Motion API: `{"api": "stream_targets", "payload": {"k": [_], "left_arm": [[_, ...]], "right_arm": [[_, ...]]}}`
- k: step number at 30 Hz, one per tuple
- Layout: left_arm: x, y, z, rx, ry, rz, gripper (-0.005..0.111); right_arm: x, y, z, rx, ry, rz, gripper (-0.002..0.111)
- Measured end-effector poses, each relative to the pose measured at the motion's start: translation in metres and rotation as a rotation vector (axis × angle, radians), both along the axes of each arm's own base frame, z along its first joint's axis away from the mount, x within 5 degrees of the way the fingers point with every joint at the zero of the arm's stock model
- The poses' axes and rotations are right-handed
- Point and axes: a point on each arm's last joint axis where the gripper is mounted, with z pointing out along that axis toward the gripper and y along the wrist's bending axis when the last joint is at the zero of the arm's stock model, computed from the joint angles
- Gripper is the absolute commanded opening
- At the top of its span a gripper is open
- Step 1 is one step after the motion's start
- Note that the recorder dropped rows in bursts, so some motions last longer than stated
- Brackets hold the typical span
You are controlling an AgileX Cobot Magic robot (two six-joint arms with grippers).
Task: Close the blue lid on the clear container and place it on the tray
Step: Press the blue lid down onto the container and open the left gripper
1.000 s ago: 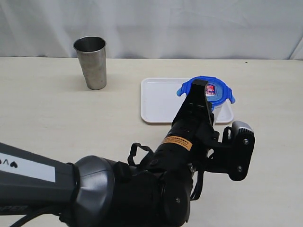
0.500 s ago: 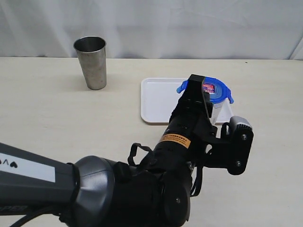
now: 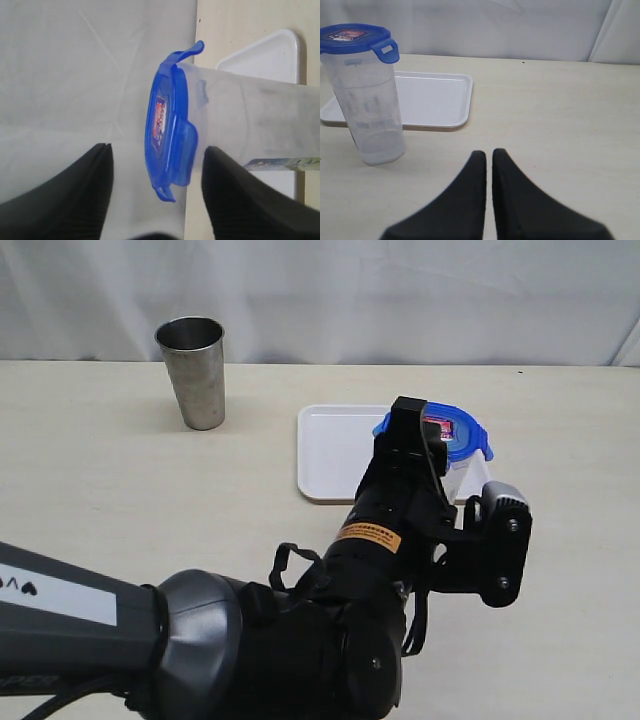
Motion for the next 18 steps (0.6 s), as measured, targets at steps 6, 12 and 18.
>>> {"api": "stream_targets", "payload": {"k": [6, 12, 18], "left_arm": [[-0.001, 0.002, -0.003, -0.017, 0.042, 0.039, 0.053], [-0.01, -0.001, -0.004, -0.048, 0.074, 0.036, 0.053], [-0.013, 0.0, -0.006, -0.07, 0.112, 0.065, 0.053]], "right_arm": [[0.0, 0.0, 0.0, 0.0, 0.0, 0.0, 0.005], [0.0, 0.0, 0.0, 0.0, 0.0, 0.0, 0.005], [0.0, 0.0, 0.0, 0.0, 0.0, 0.0, 0.005]]}}
